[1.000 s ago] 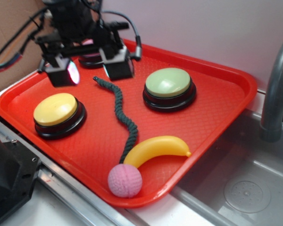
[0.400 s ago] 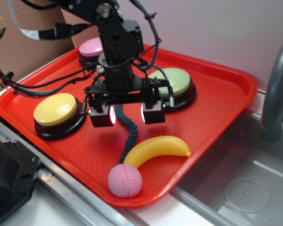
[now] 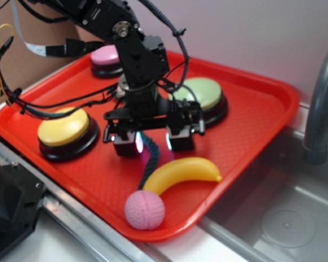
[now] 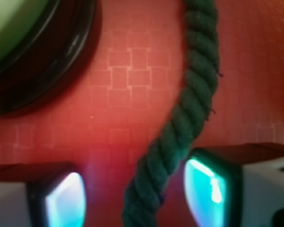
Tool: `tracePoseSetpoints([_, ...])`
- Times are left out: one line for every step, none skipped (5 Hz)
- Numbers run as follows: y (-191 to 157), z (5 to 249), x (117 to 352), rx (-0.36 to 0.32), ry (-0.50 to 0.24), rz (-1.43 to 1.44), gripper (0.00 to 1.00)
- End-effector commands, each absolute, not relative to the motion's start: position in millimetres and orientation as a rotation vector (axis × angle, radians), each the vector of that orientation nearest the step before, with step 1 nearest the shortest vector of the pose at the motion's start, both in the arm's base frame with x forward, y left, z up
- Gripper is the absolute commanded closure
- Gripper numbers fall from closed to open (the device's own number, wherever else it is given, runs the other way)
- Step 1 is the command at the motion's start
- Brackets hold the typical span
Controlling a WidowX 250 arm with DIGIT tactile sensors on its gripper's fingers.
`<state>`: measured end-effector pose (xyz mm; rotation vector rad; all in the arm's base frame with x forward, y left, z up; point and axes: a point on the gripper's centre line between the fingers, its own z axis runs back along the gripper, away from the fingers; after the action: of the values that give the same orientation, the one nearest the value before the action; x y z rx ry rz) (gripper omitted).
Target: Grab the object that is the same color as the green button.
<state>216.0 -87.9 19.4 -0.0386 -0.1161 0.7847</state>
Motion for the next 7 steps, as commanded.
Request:
tracePoseSetpoints([-85.2,20.7,220.1,-0.108,-0.081,0.79,1.0])
tracePoseSetpoints([-84.4,25.4,220.3,-0.106,-0.086,0.774,1.0])
tracePoseSetpoints([-74.0,53.4,221.3,-0.096,-0.136,0.758,1.0])
tracePoseSetpoints([-58.8,91.1,223.8,-0.05,-0.152,0.647,1.0])
tracePoseSetpoints([-39.0,133.8,226.1,-0.007,-0.172,0.447,1.0])
tracePoseSetpoints([-18.2,168.1,233.3,0.028,-0.178,0.364,1.0])
tracePoseSetpoints([-3.2,188.2,245.0,0.089,-0.191,0.283,1.0])
